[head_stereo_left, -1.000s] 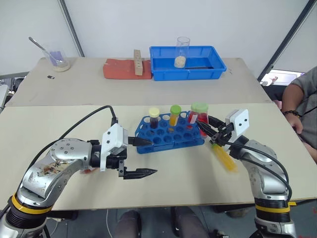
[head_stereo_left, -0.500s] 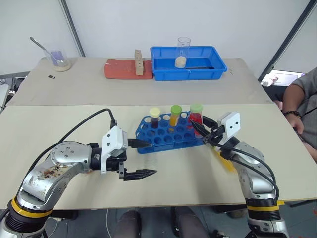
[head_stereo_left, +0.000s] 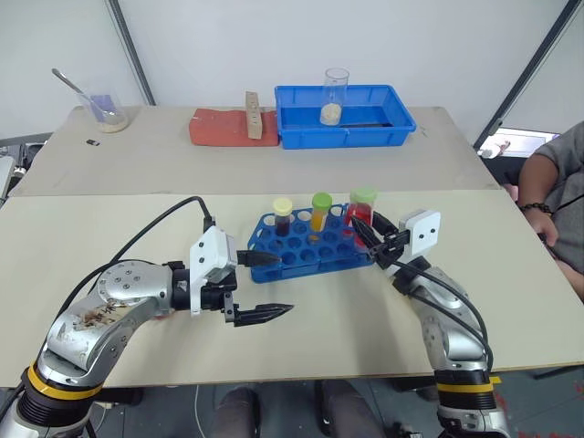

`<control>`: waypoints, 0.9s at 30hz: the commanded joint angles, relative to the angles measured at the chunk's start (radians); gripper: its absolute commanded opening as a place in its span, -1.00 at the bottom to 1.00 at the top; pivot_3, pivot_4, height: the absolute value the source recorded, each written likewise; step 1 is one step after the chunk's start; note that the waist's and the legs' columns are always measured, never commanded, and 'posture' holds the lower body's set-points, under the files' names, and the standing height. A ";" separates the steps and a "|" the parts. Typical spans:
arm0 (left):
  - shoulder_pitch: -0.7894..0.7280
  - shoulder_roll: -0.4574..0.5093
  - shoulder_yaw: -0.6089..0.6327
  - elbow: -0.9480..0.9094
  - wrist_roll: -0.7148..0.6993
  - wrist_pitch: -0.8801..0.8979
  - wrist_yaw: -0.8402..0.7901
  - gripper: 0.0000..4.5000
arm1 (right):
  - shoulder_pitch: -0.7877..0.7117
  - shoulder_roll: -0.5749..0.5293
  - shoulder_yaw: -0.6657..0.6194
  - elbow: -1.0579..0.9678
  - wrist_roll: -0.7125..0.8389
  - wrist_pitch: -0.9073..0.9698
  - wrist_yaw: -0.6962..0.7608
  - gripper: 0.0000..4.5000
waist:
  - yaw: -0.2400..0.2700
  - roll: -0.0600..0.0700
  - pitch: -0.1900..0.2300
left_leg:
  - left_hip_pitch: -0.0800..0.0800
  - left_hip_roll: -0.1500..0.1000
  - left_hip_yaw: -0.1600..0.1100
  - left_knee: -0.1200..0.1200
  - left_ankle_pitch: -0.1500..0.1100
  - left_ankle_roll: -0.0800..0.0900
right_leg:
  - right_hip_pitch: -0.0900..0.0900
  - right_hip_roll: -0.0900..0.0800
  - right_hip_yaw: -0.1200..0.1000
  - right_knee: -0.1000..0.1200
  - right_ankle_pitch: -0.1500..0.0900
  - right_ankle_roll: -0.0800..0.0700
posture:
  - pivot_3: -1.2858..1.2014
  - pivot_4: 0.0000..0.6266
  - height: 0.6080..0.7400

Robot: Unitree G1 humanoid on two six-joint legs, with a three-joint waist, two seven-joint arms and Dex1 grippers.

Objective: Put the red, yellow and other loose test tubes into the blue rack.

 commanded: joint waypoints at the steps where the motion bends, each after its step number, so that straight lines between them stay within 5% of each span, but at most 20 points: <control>1: -0.023 -0.011 0.020 -0.032 -0.023 0.009 0.022 1.00 | 0.014 0.026 -0.014 -0.022 0.014 -0.031 -0.047 -0.55 | 0.000 0.000 0.000 | 0.000 0.000 0.000 0.000 0.000 0.000 | 0.000 0.000 0.000 0.000 0.000 0.000 | 0.03 -0.52 1.00; 22: -0.041 -0.054 -0.008 -0.045 -0.029 0.033 0.069 1.00 | 0.106 0.082 0.042 -0.041 -0.005 -0.097 -0.113 -0.55 | 0.000 0.000 0.000 | 0.000 0.000 0.000 0.000 0.000 0.000 | 0.000 0.000 0.000 0.000 -0.001 -0.001 | 0.03 -0.52 1.00; 27: -0.054 -0.058 -0.011 -0.046 -0.032 0.041 0.077 1.00 | 0.127 0.056 0.044 -0.060 0.003 -0.097 -0.092 0.39 | 0.000 0.000 0.000 | 0.000 0.000 0.000 0.000 0.000 0.000 | 0.000 0.000 0.000 0.000 -0.001 -0.001 | 0.03 -0.52 1.00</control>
